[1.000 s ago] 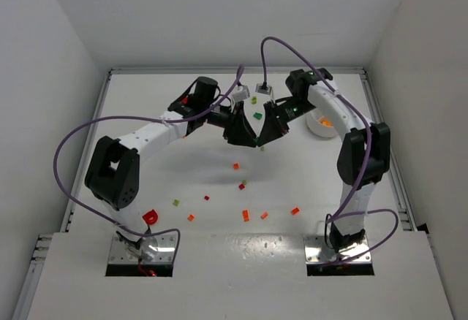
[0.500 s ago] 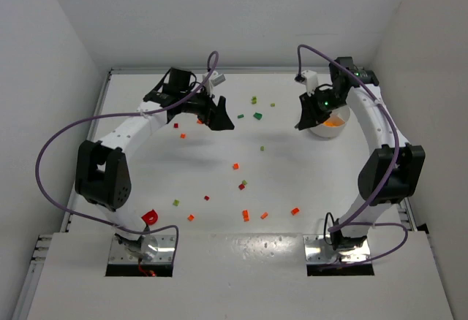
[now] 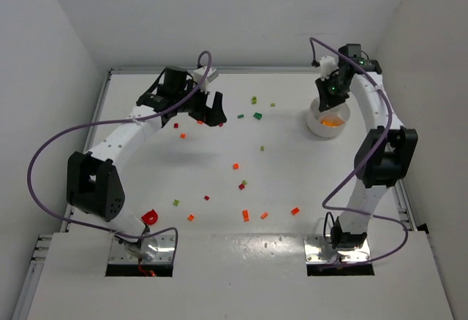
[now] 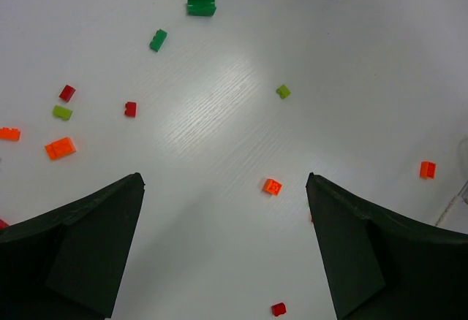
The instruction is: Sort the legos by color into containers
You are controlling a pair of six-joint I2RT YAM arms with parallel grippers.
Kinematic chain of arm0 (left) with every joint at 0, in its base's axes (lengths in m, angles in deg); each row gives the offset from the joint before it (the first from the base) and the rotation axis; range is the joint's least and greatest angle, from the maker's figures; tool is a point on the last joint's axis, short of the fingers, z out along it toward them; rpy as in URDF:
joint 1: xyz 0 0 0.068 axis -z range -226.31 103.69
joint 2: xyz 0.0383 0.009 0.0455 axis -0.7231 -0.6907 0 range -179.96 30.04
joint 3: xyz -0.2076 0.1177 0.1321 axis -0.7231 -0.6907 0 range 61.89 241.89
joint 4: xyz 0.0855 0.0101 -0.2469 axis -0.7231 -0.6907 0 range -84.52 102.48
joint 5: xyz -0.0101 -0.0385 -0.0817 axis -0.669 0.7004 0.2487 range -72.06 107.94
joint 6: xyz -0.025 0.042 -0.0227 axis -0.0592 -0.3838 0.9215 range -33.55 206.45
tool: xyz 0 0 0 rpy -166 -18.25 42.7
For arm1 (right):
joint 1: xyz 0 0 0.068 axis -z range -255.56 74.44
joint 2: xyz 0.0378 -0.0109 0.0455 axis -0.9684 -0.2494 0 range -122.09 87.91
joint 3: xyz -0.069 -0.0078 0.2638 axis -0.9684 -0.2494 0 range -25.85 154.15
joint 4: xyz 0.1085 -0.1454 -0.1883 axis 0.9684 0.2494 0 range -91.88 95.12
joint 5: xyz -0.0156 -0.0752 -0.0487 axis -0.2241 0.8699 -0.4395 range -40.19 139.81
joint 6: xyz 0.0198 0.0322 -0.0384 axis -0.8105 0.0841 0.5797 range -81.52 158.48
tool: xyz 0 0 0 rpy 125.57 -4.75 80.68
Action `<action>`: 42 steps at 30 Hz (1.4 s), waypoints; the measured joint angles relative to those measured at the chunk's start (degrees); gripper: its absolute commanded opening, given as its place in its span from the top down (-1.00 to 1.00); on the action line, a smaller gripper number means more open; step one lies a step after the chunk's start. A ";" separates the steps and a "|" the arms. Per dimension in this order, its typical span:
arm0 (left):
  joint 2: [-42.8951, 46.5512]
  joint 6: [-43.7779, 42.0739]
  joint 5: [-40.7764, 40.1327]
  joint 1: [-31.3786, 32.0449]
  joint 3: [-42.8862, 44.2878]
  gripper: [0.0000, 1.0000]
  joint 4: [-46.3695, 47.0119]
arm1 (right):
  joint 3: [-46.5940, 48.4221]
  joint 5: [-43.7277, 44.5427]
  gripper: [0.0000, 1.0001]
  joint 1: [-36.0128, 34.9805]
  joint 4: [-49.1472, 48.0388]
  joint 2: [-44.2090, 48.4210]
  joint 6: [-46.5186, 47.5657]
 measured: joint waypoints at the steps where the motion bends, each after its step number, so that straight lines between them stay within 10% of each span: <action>1: 0.00 0.00 -0.15 0.00 -0.02 -0.99 0.02 | 0.28 0.37 1.00 0.98 -0.09 -0.13 -0.37; 11: -0.24 -0.02 0.13 0.00 0.04 -0.99 -0.15 | 8.35 -0.31 1.00 16.37 2.12 -3.93 1.90; 22: -4.42 0.04 -0.15 0.00 2.95 -0.99 -0.81 | 12.92 -3.82 1.00 16.24 6.82 -14.03 5.03; 30: -6.05 0.04 -0.33 0.00 3.78 -0.99 -1.27 | 15.65 -3.80 0.36 16.22 6.93 -15.89 5.44; 42: -12.90 1.07 -0.79 0.00 6.54 -0.74 -0.72 | 17.14 -7.65 0.24 16.17 7.54 -16.22 5.09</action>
